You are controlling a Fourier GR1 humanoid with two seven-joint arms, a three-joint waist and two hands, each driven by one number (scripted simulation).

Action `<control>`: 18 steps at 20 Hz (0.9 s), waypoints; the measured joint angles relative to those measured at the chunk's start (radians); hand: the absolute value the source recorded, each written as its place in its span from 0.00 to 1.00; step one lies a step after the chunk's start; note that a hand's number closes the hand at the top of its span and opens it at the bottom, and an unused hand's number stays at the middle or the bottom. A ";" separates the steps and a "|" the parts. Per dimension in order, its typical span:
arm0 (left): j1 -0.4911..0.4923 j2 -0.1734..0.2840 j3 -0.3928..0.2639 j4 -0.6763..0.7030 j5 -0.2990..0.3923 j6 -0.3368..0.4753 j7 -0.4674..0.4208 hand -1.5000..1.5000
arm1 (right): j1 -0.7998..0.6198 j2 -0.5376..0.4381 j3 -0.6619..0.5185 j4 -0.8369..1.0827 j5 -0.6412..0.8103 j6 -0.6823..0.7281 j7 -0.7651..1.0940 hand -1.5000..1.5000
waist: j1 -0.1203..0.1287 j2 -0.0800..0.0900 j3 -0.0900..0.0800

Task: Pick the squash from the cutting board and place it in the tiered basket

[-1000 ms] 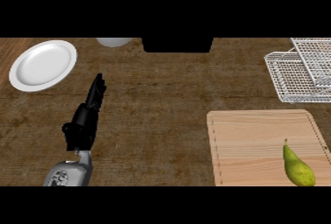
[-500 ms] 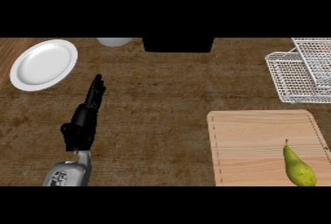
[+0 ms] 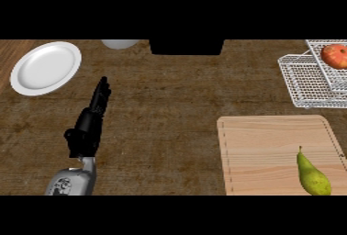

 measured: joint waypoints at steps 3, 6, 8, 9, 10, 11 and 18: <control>0.000 -0.006 -0.003 0.013 -0.003 0.010 -0.013 0.50 | -0.013 -0.029 -0.063 0.009 -0.044 -0.050 0.022 0.00 | -0.006 -0.001 0.000; 0.005 -0.005 0.002 0.011 -0.001 0.012 -0.009 0.50 | 0.006 -0.073 -0.120 0.010 -0.078 -0.076 0.060 0.00 | -0.013 -0.004 -0.001; 0.010 -0.001 0.003 -0.006 0.003 0.007 0.004 0.50 | 0.029 -0.118 -0.169 0.028 -0.109 -0.080 0.068 0.00 | -0.015 -0.005 0.000; 0.026 -0.005 -0.001 -0.002 0.000 0.010 -0.012 0.50 | 0.039 -0.145 -0.196 0.038 -0.128 -0.073 0.071 0.00 | -0.017 -0.005 0.000; 0.026 -0.004 -0.001 -0.010 0.000 0.010 -0.004 0.50 | 0.053 -0.175 -0.225 0.051 -0.147 -0.062 0.072 0.00 | -0.020 -0.005 0.000; 0.027 -0.006 -0.002 -0.010 -0.003 0.014 -0.004 0.50 | 0.076 -0.198 -0.255 0.061 -0.168 -0.060 0.059 0.00 | -0.023 -0.005 0.000; 0.039 -0.003 -0.004 -0.032 -0.008 0.029 0.011 0.50 | 0.315 -0.371 -0.463 0.163 -0.318 0.070 -0.086 0.00 | -0.041 -0.008 0.002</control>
